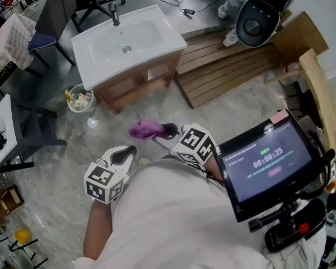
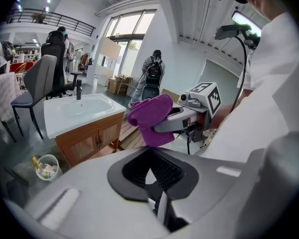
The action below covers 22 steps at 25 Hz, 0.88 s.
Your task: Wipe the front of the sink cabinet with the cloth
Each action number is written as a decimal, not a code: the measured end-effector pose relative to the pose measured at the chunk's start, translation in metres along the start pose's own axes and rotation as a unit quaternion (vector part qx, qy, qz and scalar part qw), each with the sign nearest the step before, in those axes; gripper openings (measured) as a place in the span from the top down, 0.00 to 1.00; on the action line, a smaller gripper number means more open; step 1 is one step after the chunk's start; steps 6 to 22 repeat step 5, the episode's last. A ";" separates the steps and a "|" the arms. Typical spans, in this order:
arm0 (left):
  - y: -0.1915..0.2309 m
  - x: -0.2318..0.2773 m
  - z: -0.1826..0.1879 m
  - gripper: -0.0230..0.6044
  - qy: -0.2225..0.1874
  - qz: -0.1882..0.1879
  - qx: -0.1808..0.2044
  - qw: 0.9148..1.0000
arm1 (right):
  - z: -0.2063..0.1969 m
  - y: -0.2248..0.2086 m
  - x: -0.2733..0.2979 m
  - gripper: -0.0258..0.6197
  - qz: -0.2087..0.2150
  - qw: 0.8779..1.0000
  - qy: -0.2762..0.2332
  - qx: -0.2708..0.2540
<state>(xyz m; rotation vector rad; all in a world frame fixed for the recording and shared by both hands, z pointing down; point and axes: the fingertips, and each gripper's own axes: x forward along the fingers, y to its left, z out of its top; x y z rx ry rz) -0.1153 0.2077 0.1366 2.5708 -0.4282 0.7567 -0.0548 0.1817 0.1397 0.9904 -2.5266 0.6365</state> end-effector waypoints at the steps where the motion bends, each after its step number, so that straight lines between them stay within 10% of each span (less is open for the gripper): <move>1: -0.001 -0.001 -0.001 0.95 0.001 0.000 0.001 1.000 | 0.000 0.002 -0.001 0.83 0.000 1.000 -0.001 0.000; 22: -0.002 0.000 -0.003 0.95 0.001 0.000 0.003 1.000 | -0.001 0.000 0.001 0.83 0.002 1.000 -0.002 -0.002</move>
